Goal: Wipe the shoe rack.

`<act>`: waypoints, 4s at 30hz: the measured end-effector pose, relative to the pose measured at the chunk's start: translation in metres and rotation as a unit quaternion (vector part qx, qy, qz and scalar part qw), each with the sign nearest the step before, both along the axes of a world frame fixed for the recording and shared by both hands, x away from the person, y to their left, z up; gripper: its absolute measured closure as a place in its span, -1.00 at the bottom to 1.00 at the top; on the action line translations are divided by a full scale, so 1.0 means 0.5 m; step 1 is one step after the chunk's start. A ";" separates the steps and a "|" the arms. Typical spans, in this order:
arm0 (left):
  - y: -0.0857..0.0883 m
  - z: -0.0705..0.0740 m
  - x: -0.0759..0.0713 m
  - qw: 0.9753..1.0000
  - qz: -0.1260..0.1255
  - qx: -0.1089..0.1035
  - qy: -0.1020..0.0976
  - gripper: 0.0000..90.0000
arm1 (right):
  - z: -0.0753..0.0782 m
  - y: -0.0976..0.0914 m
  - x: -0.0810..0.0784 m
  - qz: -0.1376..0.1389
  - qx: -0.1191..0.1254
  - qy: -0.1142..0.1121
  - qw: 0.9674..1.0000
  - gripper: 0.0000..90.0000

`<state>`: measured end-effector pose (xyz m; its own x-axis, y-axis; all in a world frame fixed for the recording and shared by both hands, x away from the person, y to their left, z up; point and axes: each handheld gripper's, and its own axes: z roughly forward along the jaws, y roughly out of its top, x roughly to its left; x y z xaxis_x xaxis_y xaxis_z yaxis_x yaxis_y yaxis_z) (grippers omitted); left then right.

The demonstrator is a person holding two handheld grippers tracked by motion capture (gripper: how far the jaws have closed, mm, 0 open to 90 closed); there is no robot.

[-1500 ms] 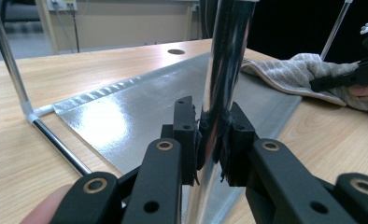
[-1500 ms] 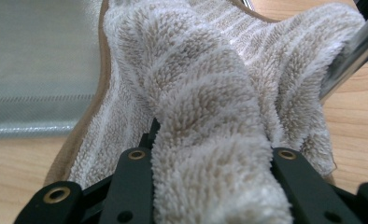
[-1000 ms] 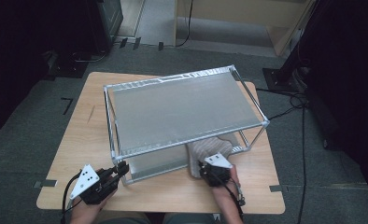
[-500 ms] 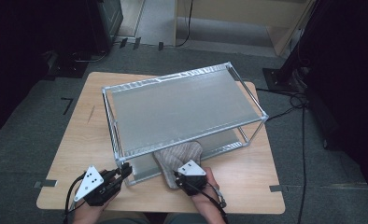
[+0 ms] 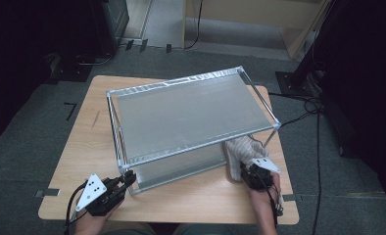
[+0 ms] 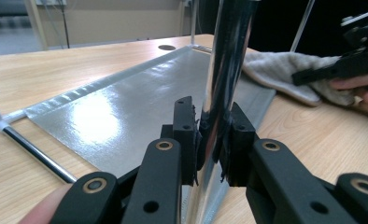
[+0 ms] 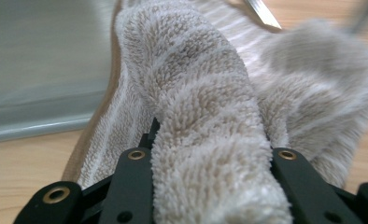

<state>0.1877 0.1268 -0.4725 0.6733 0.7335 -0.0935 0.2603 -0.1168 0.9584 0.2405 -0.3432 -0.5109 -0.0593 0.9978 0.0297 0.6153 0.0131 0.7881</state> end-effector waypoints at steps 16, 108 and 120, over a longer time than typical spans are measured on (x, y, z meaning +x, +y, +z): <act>0.010 0.000 0.004 1.000 0.004 -0.004 0.003 0.76 | 0.142 -0.038 -0.054 -0.037 -0.006 -0.128 0.991 0.52; 0.097 -0.018 0.029 0.999 0.017 -0.044 -0.004 0.73 | 0.349 0.005 -0.099 0.008 0.025 -0.206 0.978 0.51; 0.090 -0.017 0.009 0.999 0.023 -0.045 0.002 0.73 | 0.338 0.078 0.056 0.030 0.018 -0.187 0.982 -0.15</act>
<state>0.1922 0.1719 -0.4807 0.6394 0.7514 -0.1630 0.2664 -0.0176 0.9637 0.2684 -0.3039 -0.3422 -0.1309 0.9910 0.0289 0.2816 0.0092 0.9595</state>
